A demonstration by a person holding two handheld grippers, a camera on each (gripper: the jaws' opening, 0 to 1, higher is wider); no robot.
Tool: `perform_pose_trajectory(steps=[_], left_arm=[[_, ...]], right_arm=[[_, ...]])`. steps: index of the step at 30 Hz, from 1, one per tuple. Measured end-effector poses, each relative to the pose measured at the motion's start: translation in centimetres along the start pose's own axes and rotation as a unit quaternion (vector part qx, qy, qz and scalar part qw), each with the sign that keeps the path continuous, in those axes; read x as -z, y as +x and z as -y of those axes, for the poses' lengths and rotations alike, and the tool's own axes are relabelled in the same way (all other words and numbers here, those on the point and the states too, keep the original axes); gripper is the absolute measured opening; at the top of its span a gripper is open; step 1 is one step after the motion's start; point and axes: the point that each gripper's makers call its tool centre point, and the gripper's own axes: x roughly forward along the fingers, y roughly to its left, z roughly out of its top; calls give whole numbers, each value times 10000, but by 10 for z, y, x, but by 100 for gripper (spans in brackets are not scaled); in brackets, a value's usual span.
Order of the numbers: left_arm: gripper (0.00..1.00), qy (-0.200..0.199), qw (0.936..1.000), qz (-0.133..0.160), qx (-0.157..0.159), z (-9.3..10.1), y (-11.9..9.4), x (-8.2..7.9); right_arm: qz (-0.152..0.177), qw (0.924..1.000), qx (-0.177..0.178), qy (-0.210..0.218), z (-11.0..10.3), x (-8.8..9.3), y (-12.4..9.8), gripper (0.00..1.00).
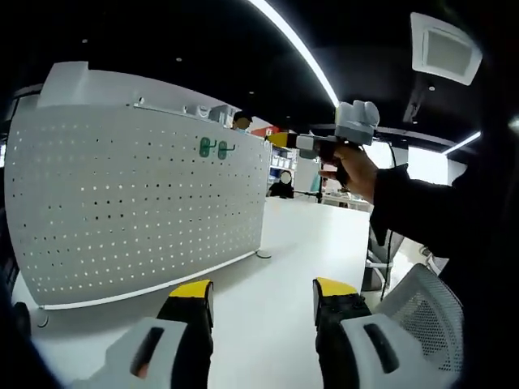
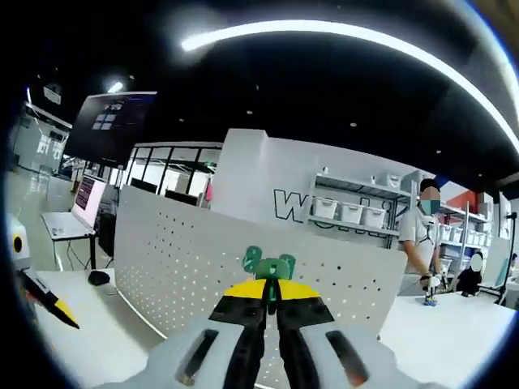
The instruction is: Insert the hook assembly into the mounting plate slot until the hook locks in place.
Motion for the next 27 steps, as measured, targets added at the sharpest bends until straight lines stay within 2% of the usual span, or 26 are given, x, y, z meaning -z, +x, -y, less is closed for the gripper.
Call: perform_pose_trajectory(steps=[6, 17, 27], left_arm=[[51, 37, 10000, -16, -13, -1, -1, 1], [51, 10, 10000, -11, -15, -2, -1, 0], [51, 31, 10000, -47, -4, -2, 1, 2]], right_arm=[[11, 9999, 104, -49, 13, -3, 18, 1], [-184, 9993, 310, 10, 35, 14, 43, 1], [-334, 9987, 375, 66, 44, 26, 65, 1]])
